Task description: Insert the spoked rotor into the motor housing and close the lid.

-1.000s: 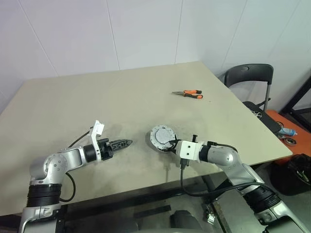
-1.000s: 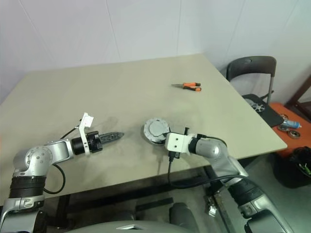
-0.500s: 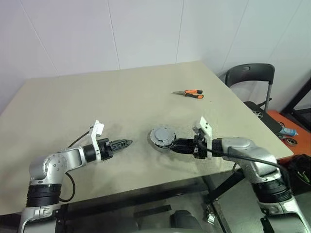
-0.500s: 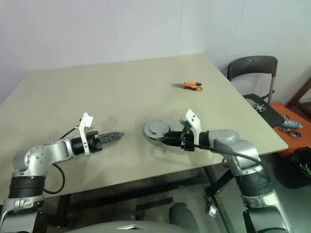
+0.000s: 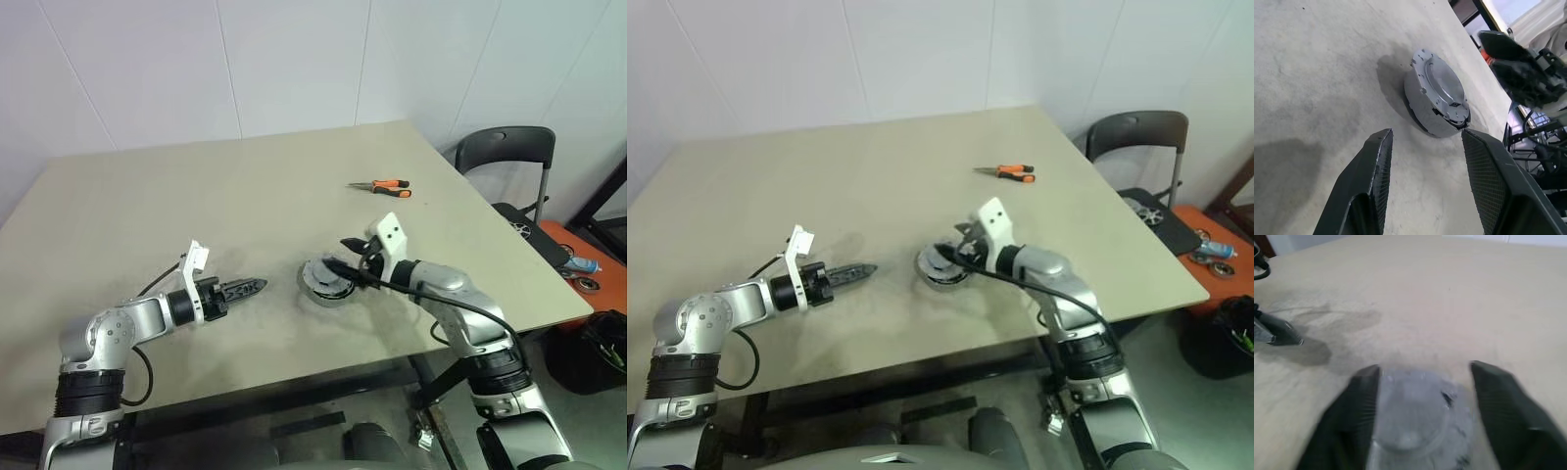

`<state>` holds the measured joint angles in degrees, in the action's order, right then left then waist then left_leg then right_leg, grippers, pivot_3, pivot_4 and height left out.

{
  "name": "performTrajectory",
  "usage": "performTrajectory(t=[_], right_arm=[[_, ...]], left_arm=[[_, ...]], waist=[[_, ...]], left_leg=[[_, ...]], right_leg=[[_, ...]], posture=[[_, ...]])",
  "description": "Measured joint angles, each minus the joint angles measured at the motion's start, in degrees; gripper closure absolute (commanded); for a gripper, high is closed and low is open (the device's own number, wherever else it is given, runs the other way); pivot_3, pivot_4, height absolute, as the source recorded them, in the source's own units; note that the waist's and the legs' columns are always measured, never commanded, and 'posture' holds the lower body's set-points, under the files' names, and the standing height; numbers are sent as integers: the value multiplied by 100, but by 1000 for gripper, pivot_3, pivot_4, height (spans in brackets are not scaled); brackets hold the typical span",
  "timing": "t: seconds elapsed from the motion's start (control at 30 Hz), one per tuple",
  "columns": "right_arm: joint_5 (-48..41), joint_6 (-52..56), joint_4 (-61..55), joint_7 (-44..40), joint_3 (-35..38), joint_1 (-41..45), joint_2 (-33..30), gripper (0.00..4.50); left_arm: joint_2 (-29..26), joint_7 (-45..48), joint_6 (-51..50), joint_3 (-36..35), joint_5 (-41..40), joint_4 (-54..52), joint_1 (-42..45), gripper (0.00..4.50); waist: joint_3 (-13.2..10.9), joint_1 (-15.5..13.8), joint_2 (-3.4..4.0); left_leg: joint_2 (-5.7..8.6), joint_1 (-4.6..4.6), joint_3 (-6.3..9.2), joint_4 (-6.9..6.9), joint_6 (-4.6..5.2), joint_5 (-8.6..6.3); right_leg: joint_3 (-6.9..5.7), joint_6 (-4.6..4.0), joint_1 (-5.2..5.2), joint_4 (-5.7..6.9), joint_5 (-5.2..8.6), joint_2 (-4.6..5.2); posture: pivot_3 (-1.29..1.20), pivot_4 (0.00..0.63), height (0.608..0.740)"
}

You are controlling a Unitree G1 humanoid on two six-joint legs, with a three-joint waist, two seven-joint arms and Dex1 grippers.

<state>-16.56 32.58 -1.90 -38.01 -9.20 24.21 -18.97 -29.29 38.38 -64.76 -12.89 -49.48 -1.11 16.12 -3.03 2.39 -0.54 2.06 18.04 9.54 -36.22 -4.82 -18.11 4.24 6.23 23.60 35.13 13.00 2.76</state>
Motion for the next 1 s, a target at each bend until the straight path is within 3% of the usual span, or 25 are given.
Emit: performTrajectory(t=[0.17,0.47,0.97,1.0], right_arm=[[20,99,293,-86,-298,68,165,494],[186,-321,1560,-68,-63,519,191,494],[77,-130,1265,-349,-112,381,355,494],[153,-237,1354,-326,-113,381,353,134]], left_arm=[[27,-66,-15,-33,-100,-29,54,2110],[68,-240,-102,-40,-128,-126,41,2110],[83,-258,-116,-42,-128,-133,7,2110],[83,-259,-116,-42,-127,-133,6,2110]], waist=[[0,-1,0],[1,11,0],[1,11,1],[1,4,0]], left_leg=[[1,21,1,-3,-1,1],[1,21,1,-2,-1,1],[1,21,1,-7,-1,1],[2,21,1,-7,-1,1]], right_leg=[[0,-2,22,4,-2,1],[-1,-2,22,5,-2,-1],[0,-3,23,10,-2,0],[-1,-3,22,10,-2,0]], posture=[[0,0,740],[0,0,740],[0,0,740],[0,0,740]])
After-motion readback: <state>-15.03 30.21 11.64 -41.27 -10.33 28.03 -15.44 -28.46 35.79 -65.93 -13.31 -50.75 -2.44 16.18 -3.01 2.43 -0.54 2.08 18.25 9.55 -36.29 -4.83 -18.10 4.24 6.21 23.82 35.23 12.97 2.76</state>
